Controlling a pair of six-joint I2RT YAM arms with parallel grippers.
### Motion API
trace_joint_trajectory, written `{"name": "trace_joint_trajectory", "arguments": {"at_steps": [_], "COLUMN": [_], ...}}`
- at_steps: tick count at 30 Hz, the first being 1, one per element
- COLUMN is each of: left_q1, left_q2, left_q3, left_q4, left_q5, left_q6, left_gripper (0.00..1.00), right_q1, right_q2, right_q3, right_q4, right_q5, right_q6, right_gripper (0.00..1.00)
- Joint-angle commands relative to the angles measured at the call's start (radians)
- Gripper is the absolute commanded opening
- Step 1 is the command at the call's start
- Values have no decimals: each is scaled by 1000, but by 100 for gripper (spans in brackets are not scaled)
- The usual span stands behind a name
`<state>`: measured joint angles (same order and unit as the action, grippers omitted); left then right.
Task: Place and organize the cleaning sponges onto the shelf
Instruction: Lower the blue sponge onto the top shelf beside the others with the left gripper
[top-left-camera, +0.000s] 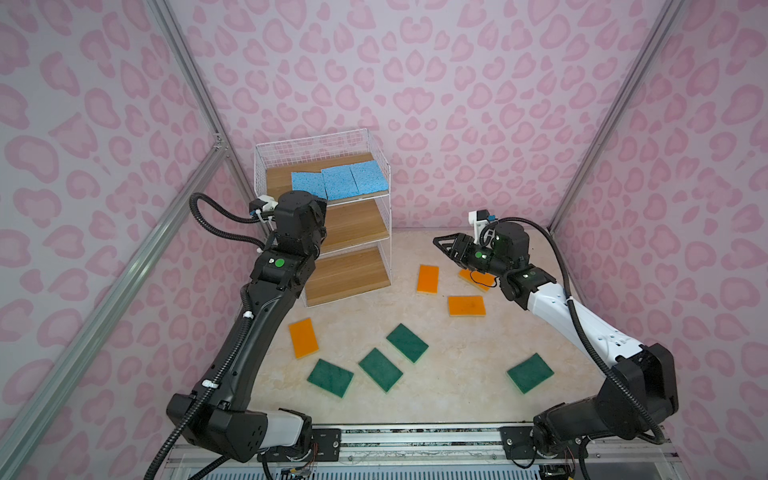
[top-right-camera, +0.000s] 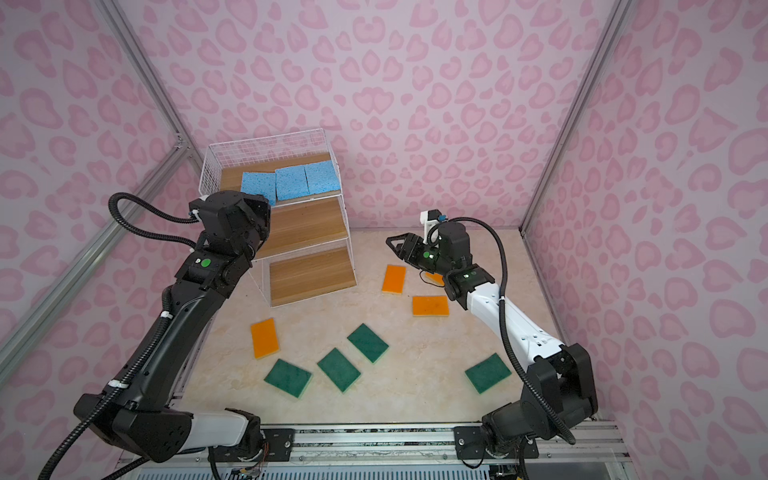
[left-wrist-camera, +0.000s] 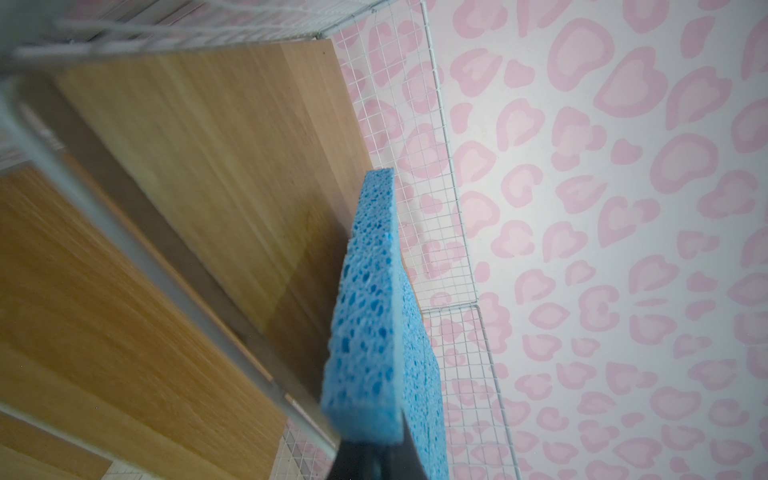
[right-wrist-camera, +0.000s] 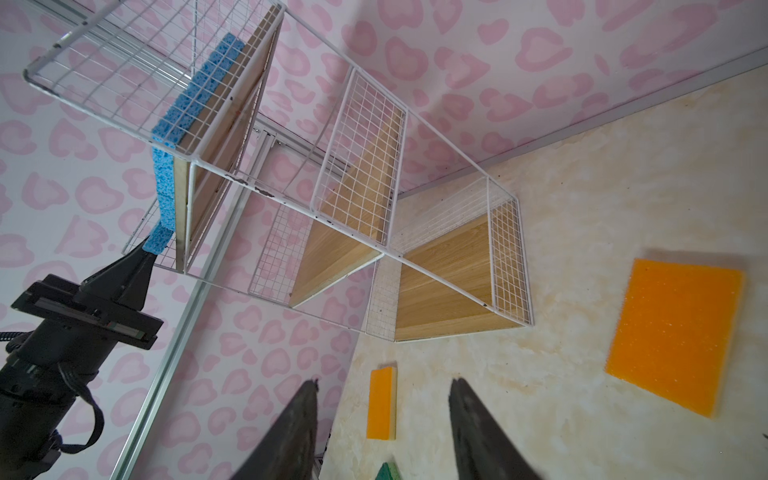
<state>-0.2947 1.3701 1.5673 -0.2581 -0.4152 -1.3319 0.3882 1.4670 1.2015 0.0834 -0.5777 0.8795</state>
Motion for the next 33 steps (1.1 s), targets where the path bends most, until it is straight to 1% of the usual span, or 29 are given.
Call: {"name": "trace_joint_trajectory", "arguments": {"at_steps": [1, 10, 13, 18, 20, 23, 26, 31, 33], "left_q1": [4, 7, 8, 9, 9, 8, 9, 9, 8], "left_q2": [-15, -32, -37, -47, -54, -63, -74, -108, -134], "left_q3": [-15, -39, -39, -51, -61, -83, -107, -117, -133], "left_q4": [34, 49, 50, 53, 57, 60, 72, 68, 64], "left_q5": [24, 33, 33, 38, 41, 44, 47, 43, 34], "left_q6": [11, 19, 28, 36, 39, 34, 30, 54, 61], "left_gripper": [14, 35, 47, 71, 83, 94, 98, 93, 92], "right_q1": [-1, 0, 1, 2, 5, 7, 8, 7, 9], "right_q2": [5, 2, 3, 7, 6, 8, 10, 12, 15], "right_q3": [-2, -2, 0, 3, 2, 0, -1, 0, 0], "right_q4": [27, 27, 26, 26, 26, 29, 29, 27, 29], "right_q5": [-15, -14, -13, -13, -12, -13, -13, -13, -11], "right_q6": [-2, 4, 3, 6, 6, 10, 7, 6, 6], "right_gripper": [52, 52, 52, 52, 52, 53, 53, 53, 53]}}
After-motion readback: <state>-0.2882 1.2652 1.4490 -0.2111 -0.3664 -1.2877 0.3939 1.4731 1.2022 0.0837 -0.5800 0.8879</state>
